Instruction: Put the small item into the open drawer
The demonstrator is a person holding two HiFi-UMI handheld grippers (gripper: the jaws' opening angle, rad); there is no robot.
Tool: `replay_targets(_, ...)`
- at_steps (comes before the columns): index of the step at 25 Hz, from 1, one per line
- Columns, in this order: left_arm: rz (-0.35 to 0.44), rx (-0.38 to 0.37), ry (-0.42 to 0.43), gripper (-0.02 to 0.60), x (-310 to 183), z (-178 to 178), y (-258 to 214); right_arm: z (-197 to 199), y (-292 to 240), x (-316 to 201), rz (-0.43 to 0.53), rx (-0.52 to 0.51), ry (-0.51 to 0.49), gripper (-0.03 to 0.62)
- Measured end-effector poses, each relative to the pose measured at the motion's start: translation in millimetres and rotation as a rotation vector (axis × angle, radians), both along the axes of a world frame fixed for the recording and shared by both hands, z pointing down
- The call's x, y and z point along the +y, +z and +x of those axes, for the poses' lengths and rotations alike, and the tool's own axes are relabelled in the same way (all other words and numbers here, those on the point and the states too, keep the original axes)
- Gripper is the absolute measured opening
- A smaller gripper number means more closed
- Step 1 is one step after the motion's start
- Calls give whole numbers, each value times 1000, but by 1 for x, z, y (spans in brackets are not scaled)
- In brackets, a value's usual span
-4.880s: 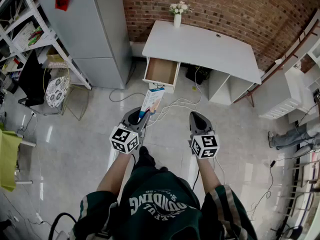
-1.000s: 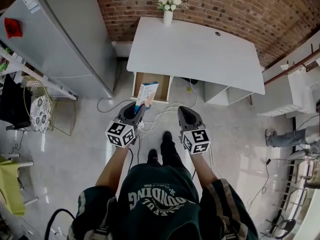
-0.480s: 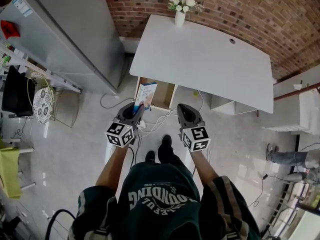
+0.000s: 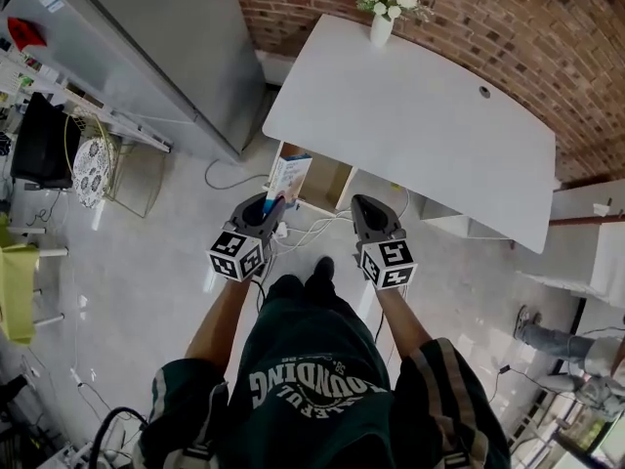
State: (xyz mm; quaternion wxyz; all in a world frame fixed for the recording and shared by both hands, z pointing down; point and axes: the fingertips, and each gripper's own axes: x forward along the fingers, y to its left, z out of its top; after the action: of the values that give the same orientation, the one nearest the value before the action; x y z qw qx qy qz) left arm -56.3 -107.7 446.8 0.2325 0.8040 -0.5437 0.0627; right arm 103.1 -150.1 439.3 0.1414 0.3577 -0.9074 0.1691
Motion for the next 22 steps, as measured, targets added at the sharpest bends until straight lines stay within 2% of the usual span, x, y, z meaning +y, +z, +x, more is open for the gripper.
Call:
replay_targets(6,-14,-6,-22,98,-3,-1,8,0,10,-10,-19,-9,-12,26)
replay_targets(13,-8,-9,-15,98,-6,2,7,-2,16,-11,-33,-16,-12,26)
replay_targets(22,-40,-17,-7,98,-3,-8,23,-9,20,-10,-43,2,-22,26)
